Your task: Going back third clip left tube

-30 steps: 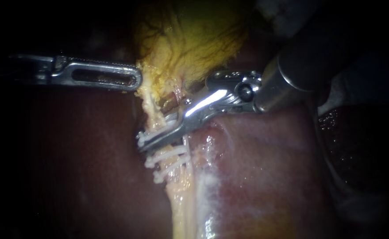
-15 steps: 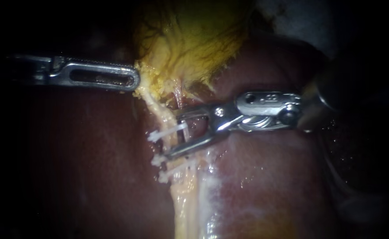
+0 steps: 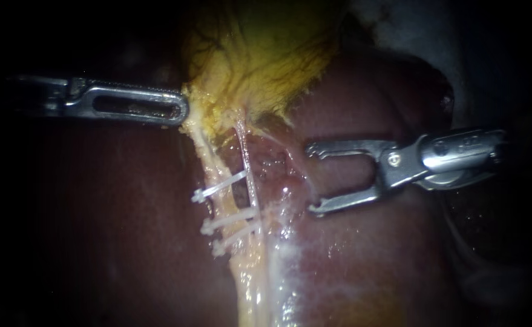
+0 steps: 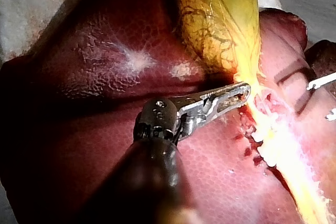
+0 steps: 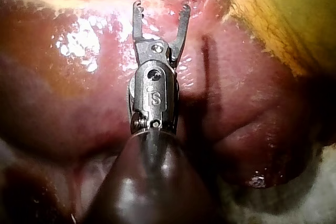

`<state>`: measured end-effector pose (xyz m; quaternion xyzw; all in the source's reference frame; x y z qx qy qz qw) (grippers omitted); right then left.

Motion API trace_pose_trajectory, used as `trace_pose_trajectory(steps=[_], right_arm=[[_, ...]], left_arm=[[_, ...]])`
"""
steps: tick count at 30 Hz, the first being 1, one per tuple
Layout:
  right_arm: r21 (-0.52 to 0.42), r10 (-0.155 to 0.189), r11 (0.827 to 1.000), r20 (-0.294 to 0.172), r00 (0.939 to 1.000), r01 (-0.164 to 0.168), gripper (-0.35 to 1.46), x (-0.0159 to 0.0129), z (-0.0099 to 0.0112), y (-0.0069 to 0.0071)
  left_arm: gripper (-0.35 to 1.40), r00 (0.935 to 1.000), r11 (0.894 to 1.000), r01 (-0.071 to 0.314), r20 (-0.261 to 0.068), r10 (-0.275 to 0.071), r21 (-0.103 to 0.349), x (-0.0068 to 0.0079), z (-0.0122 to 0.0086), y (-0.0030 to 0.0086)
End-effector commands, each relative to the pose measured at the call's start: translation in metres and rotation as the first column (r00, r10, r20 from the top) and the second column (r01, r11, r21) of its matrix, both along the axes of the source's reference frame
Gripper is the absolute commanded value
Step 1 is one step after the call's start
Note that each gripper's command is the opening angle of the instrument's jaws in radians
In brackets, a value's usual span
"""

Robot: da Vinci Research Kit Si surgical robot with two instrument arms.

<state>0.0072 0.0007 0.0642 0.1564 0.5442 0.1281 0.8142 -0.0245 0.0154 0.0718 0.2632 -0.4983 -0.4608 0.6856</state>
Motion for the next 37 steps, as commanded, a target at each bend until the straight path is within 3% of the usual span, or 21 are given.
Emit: trace_pose_trajectory(steps=[1,3,11,24,37], right_arm=[[-0.002,-0.014,1.0,0.018,0.9997,0.014,0.59,-0.0004,-0.0004,0.0001],[0.002,-0.027,1.0,0.041,0.9988,0.027,0.57,-0.001,-0.0011,0.0002],[0.006,-0.03,1.0,0.042,0.9986,0.03,0.6,-0.0017,-0.0018,0.0003],[0.006,-0.029,1.0,0.043,0.9987,0.029,0.6,-0.0015,-0.0024,-0.0002],[0.006,-0.029,1.0,0.043,0.9987,0.028,0.6,-0.0014,-0.0026,-0.0004]], left_arm=[[-0.35,1.0,1.0,0.0,0.0,0.0,0.0,0.0,0.0,0.0],[-0.35,1.0,1.0,0.0,0.0,0.0,0.0,0.0,0.0,0.0],[-0.35,1.0,1.0,-0.002,-0.003,0.002,-0.014,-0.0006,0.0007,0.0],[-0.35,1.0,0.999,-0.002,-0.009,0.002,-0.034,-0.0041,0.0055,-0.0009],[-0.35,0.9999,0.999,-0.005,-0.011,0.005,-0.034,-0.0042,0.0061,-0.0007]])
